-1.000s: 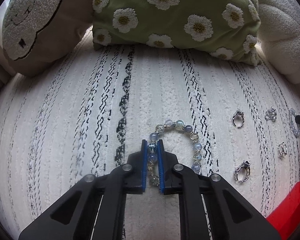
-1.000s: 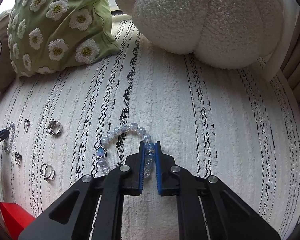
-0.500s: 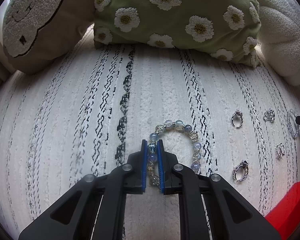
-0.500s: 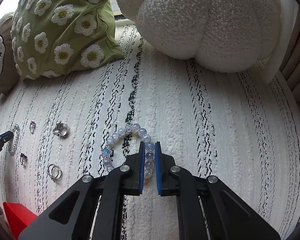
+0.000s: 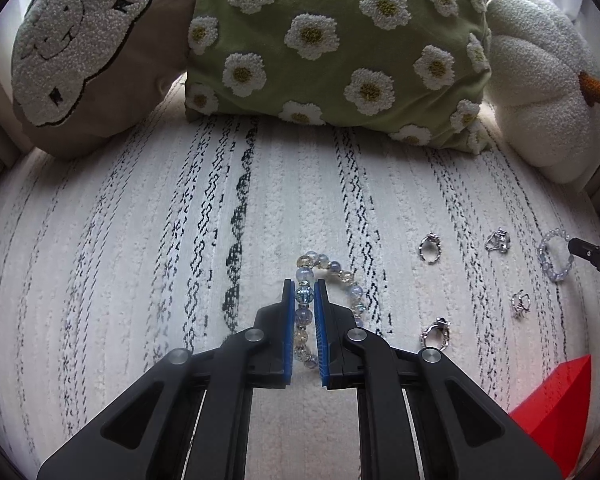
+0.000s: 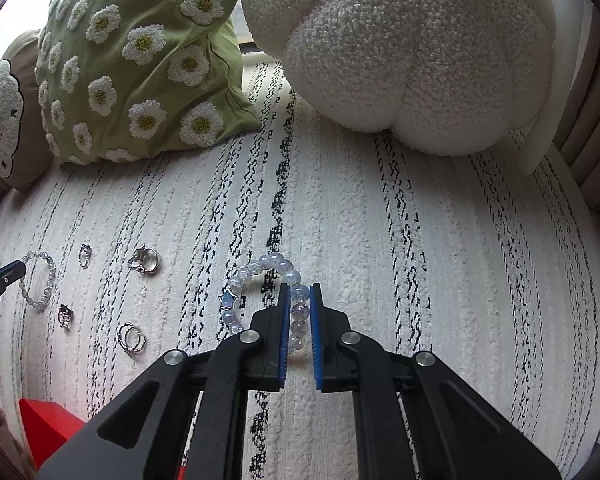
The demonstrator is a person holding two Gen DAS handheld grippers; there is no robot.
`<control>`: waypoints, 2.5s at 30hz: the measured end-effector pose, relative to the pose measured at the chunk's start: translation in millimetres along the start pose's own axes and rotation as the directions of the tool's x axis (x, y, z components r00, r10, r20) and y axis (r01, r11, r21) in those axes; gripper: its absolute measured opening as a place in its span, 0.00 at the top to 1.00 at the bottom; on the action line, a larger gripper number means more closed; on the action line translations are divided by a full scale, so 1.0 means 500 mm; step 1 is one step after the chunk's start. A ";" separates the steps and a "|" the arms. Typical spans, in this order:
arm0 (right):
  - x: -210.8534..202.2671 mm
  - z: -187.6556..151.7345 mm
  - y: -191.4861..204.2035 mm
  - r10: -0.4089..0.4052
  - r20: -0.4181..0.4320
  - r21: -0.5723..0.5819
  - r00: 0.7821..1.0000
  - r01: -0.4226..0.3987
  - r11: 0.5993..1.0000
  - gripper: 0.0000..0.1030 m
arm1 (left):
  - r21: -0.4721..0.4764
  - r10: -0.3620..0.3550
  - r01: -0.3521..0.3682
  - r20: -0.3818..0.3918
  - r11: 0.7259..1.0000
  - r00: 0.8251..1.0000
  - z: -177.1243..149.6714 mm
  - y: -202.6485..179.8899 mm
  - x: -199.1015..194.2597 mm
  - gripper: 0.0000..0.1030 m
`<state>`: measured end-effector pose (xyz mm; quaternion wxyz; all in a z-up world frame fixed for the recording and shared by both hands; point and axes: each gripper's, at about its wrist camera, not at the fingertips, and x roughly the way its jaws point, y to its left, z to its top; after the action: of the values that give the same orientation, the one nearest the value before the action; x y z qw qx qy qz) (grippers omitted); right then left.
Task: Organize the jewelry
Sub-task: 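Lift and carry both bracelets over the red tray with both tools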
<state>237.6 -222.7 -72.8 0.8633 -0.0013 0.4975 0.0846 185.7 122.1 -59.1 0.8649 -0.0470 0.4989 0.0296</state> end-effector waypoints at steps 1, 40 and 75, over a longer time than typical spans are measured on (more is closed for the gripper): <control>-0.010 -0.001 0.002 0.005 0.008 -0.003 1.000 -0.005 1.000 0.91 | 0.004 -0.002 0.002 0.010 1.000 1.000 -0.001 -0.005 -0.012 0.91; -0.375 -0.286 0.159 0.180 0.291 -0.268 0.940 -0.100 0.958 0.91 | 0.229 -0.135 0.075 0.260 0.971 0.956 -0.284 -0.221 -0.368 0.91; -0.256 -0.388 0.227 0.185 0.087 -0.345 0.979 -0.145 0.927 0.91 | 0.235 -0.087 0.062 0.098 0.970 0.991 -0.354 -0.287 -0.237 0.91</control>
<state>-8.7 -145.9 -51.6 0.8679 -0.1022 0.4223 0.2407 -11.8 -40.7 -37.4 0.8906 0.0371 0.4495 -0.0586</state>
